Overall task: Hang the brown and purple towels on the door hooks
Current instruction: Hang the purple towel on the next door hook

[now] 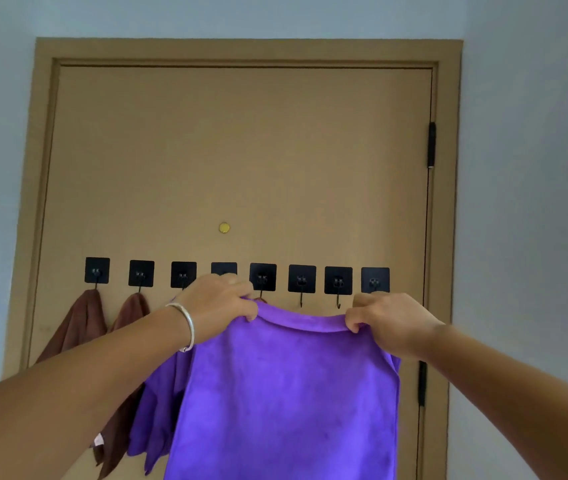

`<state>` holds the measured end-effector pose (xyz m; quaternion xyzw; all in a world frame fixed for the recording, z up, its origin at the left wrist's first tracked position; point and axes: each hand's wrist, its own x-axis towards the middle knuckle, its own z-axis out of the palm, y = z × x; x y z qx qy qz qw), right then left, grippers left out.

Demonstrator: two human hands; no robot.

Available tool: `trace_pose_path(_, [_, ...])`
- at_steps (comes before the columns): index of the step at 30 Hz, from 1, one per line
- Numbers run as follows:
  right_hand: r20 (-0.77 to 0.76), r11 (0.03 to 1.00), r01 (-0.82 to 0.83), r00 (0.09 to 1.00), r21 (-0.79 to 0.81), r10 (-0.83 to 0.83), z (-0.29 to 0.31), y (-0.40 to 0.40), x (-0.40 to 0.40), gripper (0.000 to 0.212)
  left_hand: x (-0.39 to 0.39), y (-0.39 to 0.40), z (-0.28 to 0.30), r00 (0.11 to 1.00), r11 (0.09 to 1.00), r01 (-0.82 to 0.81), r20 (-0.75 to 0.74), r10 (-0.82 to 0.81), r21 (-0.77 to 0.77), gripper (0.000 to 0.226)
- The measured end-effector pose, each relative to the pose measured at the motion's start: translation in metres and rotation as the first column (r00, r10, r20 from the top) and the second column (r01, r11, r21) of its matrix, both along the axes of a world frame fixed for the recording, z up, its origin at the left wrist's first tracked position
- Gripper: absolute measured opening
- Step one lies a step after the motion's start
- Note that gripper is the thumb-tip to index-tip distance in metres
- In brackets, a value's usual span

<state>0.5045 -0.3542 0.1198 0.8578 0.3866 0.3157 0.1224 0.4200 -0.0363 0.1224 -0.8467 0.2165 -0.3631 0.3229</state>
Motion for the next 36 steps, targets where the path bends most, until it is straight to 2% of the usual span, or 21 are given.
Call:
trace_pose_path(2, [-0.012, 0.999, 0.049, 0.999, 0.006, -0.049, 0.001, 0.007, 0.021, 0.053, 0.028, 0.012, -0.004, 0.999, 0.999, 0.029, -0.036, -0.03, -0.034, 0.07])
trace_pose_path(4, [-0.03, 0.995, 0.104, 0.994, 0.005, -0.104, -0.001, 0.015, 0.038, 0.06, 0.059, 0.025, -0.012, 0.997, 0.996, -0.021, -0.082, 0.014, -0.089, 0.085])
trace_pose_path(8, [-0.054, 0.979, 0.202, 0.978, -0.028, -0.203, -0.008, 0.033, 0.062, 0.066, 0.1, 0.026, -0.019, 0.982, 0.984, -0.092, -0.176, 0.064, -0.156, 0.092])
trace_pose_path(12, [-0.017, 0.958, 0.278, 0.96, -0.076, -0.28, -0.005, 0.047, 0.083, 0.069, 0.128, 0.007, -0.018, 0.972, 0.97, -0.192, -0.162, 0.167, -0.15, 0.085])
trace_pose_path(16, [0.047, 0.937, 0.336, 0.942, -0.097, -0.333, 0.002, 0.059, 0.1, 0.06, 0.149, -0.009, -0.005, 0.939, 0.934, -0.33, -0.152, 0.309, -0.139, 0.09])
trace_pose_path(18, [0.072, 0.928, 0.356, 0.934, -0.109, -0.35, 0.003, 0.065, 0.108, 0.056, 0.158, -0.014, -0.002, 0.922, 0.919, -0.368, -0.18, 0.342, -0.139, 0.085])
trace_pose_path(23, [0.075, 0.915, 0.379, 0.925, -0.142, -0.372, -0.004, 0.075, 0.122, 0.044, 0.171, -0.02, -0.011, 0.886, 0.896, -0.423, -0.27, 0.378, -0.134, 0.08])
trace_pose_path(26, [0.063, 0.906, 0.378, 0.926, -0.192, -0.372, -0.011, 0.08, 0.123, 0.034, 0.177, -0.025, -0.02, 0.881, 0.901, -0.422, -0.281, 0.381, -0.102, 0.065])
trace_pose_path(31, [0.085, 0.878, 0.391, 0.92, -0.277, -0.383, -0.03, 0.101, 0.123, 0.031, 0.182, -0.038, -0.031, 0.896, 0.919, -0.382, -0.285, 0.341, -0.099, 0.044])
trace_pose_path(36, [-0.047, 0.916, 0.363, 0.926, -0.172, -0.376, -0.051, 0.117, 0.128, 0.037, 0.181, -0.046, -0.048, 0.886, 0.91, -0.371, -0.364, 0.287, -0.185, 0.045])
